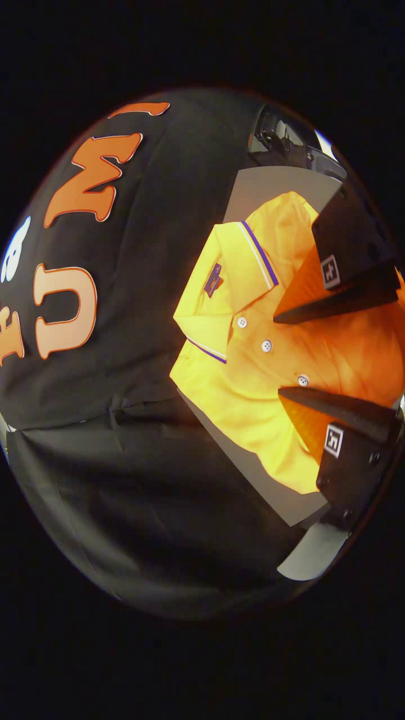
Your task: Put the clothes into the washing machine and then close the washing machine lid.
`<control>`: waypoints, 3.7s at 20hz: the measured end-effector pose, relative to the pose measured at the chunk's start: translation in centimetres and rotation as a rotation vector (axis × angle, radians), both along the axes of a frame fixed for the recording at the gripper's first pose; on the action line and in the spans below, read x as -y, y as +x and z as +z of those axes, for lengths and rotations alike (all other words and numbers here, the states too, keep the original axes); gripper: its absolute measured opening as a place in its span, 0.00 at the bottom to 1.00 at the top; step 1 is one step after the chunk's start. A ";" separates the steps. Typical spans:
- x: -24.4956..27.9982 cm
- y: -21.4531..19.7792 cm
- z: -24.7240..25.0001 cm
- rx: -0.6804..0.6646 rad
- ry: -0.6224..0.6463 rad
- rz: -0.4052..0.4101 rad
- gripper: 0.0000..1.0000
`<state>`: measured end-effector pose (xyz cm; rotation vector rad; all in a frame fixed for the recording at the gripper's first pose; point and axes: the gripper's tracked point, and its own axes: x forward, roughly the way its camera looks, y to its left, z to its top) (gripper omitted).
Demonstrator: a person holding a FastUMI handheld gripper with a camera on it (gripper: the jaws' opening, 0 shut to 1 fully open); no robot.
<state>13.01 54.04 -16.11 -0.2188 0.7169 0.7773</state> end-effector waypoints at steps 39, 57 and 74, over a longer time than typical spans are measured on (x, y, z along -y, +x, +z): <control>28.8 -0.4 23.9 0.528 0.487 -0.294 0.07; 47.1 9.7 10.2 0.462 0.368 -0.395 0.07; 43.7 17.7 -12.2 0.245 0.169 -0.457 0.07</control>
